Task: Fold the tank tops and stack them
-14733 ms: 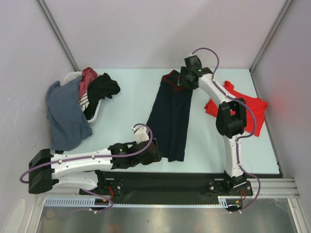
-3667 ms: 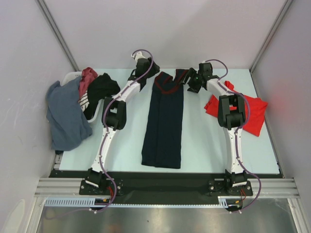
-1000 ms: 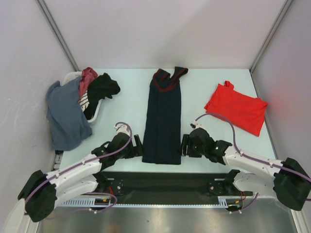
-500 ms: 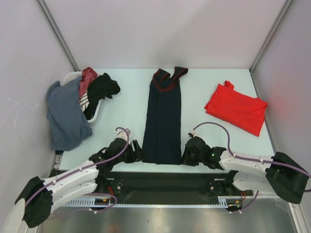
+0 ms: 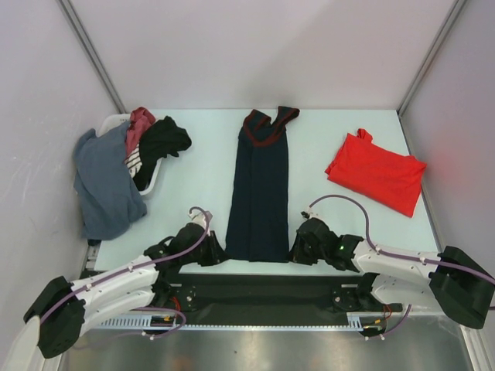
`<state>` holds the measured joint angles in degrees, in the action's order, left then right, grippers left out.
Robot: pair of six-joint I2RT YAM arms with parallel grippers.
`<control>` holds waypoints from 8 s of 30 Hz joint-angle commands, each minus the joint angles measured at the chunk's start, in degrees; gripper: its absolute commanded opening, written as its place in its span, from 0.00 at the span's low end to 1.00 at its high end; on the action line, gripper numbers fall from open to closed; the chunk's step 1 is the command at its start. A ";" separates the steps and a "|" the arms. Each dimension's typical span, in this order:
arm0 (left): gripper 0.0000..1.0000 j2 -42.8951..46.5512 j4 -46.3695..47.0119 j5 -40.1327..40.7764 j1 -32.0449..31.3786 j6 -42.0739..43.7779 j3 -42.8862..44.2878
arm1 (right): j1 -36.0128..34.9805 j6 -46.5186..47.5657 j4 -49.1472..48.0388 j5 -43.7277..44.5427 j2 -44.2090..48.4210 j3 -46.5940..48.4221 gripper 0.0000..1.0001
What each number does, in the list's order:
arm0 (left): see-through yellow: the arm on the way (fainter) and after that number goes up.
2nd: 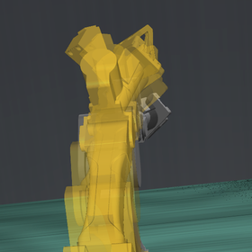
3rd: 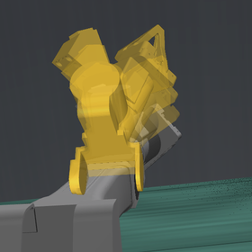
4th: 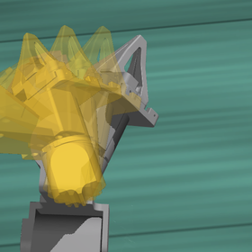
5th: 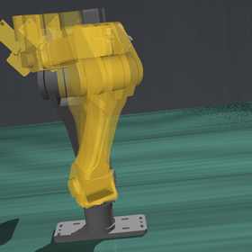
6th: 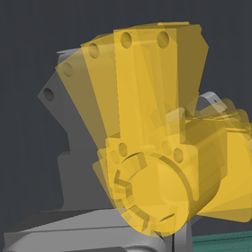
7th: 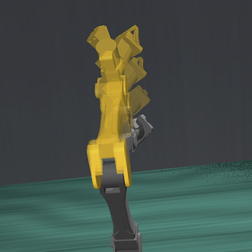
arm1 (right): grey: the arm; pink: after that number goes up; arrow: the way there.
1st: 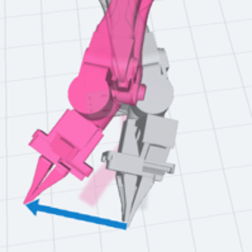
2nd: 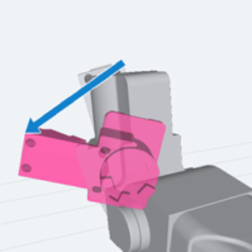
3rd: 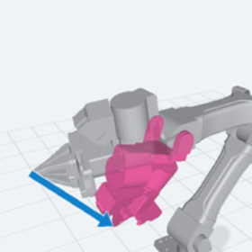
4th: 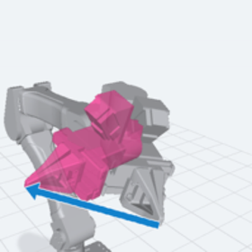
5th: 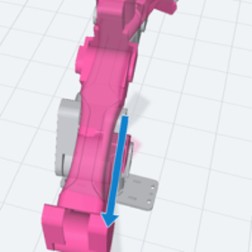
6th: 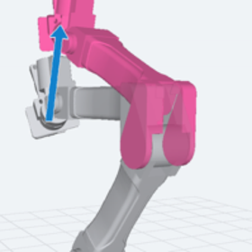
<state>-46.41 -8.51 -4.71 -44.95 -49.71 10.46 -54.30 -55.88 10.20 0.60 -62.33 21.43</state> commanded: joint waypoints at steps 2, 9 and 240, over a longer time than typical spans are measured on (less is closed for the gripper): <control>0.00 -2.63 -1.24 1.28 -0.49 0.15 -2.02 | -0.45 -0.02 1.67 -0.07 1.50 -0.42 0.00; 0.00 0.88 -3.17 2.61 -4.36 -2.67 -1.14 | -0.89 -0.46 6.50 -1.65 6.41 0.10 0.00; 0.56 -31.90 12.65 4.36 -16.05 -2.05 20.57 | 32.33 14.82 6.76 10.55 -71.80 96.25 0.73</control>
<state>-79.75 5.15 -1.19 -60.71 -52.03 31.59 -21.02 -47.92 12.40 4.78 -133.45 113.65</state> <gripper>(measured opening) 0.561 0.702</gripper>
